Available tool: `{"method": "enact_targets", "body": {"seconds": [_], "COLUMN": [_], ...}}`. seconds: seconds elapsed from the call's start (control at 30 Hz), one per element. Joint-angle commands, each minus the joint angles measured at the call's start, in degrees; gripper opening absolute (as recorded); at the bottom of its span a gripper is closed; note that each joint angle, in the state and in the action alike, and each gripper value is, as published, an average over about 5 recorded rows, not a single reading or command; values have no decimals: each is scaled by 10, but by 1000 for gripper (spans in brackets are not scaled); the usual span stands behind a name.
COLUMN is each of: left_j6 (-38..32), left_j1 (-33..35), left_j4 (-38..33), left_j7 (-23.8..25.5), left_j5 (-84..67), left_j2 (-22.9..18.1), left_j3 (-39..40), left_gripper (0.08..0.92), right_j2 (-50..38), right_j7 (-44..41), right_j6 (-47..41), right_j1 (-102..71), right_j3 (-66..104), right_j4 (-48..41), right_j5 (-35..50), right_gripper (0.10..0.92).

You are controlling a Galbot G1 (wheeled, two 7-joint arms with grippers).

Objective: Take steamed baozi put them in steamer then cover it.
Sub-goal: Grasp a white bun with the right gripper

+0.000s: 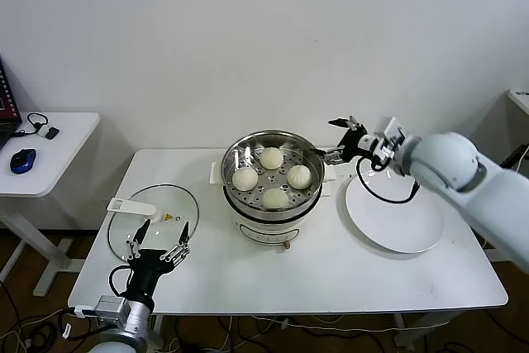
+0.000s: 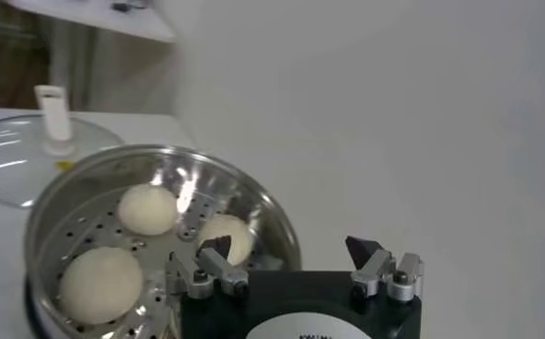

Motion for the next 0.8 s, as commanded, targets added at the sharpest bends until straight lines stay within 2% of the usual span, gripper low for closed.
{"method": "enact_targets", "body": {"seconds": [0.03, 0.3, 0.53, 0.8], "left_j6": [-4, -8, -13, -10], "left_j1": [4, 17, 26, 25], "left_j4": [-7, -17, -18, -22], "left_j7": [3, 13, 15, 20], "left_j5": [10, 15, 15, 16], "left_j2": [-4, -9, -7, -6], "left_j3": [27, 36, 46, 55], "left_gripper": [823, 823, 823, 823], "right_j2": [90, 211, 311, 375], "right_j7": [-208, -288, -309, -322], "right_j6": [58, 111, 117, 124], "right_j1": [395, 468, 459, 414], "right_j3": [-402, -538, -556, -546], "right_j4": [-182, -291, -392, -446], "right_j5": [43, 39, 71, 86], "right_gripper": [823, 823, 823, 823]}}
